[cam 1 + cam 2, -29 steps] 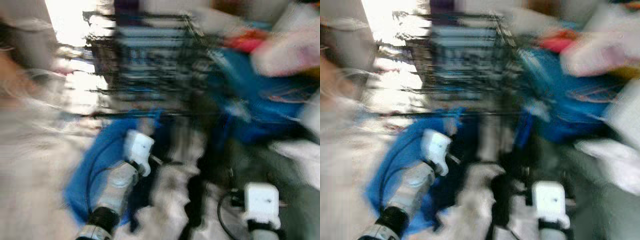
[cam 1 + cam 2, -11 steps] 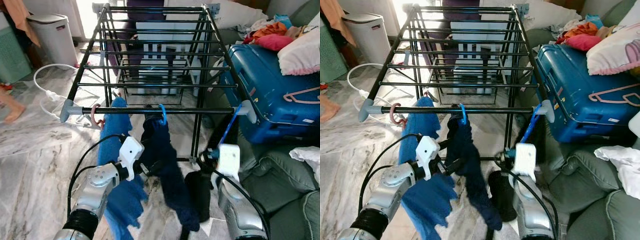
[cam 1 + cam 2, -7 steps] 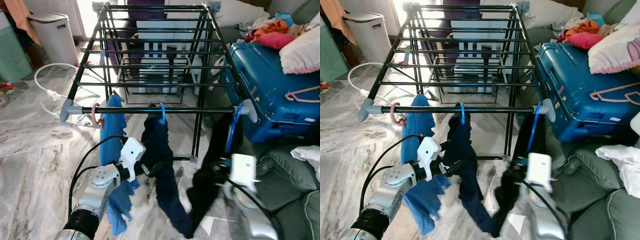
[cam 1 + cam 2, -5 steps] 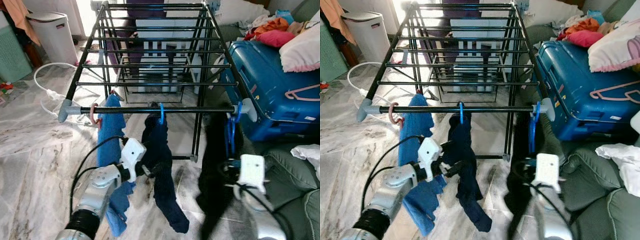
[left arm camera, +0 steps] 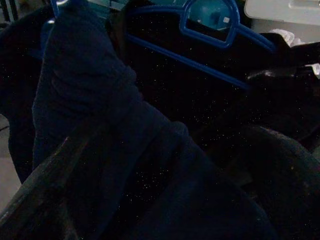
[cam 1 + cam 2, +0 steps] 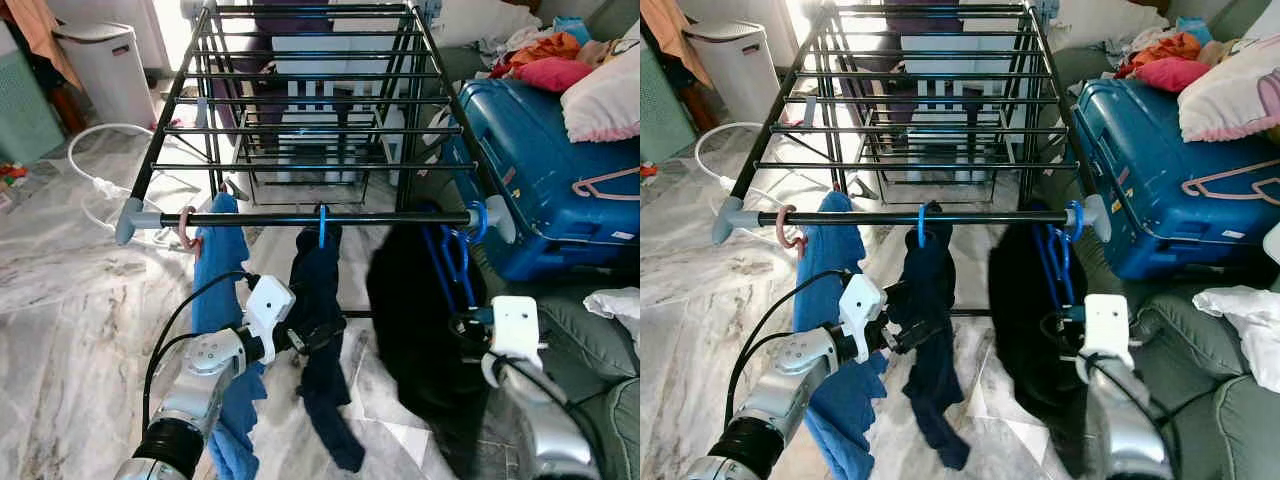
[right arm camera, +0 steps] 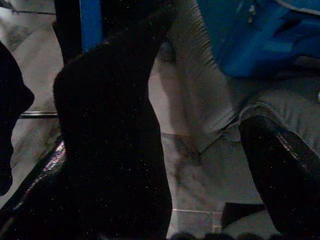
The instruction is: Hang hanger
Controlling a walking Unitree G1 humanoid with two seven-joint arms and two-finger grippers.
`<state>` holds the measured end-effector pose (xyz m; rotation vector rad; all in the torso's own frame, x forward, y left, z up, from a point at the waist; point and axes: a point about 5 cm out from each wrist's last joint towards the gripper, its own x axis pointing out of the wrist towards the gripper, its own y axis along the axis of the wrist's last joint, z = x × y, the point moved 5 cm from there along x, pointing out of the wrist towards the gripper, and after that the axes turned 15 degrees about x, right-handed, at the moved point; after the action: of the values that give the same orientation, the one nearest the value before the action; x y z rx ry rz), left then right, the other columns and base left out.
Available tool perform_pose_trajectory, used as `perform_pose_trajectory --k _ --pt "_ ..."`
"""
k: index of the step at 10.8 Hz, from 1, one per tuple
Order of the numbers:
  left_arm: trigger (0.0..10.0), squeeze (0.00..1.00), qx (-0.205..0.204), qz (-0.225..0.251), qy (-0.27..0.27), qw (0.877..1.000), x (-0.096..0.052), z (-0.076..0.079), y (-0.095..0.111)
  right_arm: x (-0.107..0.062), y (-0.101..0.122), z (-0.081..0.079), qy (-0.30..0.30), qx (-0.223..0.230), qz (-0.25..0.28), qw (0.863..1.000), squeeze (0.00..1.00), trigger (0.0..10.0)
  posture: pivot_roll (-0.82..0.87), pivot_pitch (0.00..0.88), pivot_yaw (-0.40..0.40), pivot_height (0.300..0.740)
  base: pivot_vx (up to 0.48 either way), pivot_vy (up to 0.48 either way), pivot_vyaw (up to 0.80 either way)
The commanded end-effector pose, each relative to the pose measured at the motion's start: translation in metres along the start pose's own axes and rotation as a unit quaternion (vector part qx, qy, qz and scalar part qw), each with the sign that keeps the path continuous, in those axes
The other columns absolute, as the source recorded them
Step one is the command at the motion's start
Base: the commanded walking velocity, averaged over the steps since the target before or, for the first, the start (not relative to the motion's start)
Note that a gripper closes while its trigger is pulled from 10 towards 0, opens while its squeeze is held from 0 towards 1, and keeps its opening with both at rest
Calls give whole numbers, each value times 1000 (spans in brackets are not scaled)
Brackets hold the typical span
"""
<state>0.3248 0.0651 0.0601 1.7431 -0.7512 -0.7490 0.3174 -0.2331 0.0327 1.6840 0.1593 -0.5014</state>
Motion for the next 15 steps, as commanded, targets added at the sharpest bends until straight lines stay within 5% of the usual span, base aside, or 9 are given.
perform_pose_trajectory --k 1,7,15 --pt "10000 0 2 -5 0 1000 -2 -1 -1 3 5 4 1 13 3 1000 0 0 8 66 -20 740 0 0 0" --pt "10000 0 2 -13 4 1000 -6 0 -4 10 30 -10 39 43 62 996 0 0 7 72 -17 740 0 0 0" --pt "10000 0 6 -17 0 1000 -6 2 -4 7 5 -11 50 72 39 995 0 0 10 72 -17 740 0 0 0"
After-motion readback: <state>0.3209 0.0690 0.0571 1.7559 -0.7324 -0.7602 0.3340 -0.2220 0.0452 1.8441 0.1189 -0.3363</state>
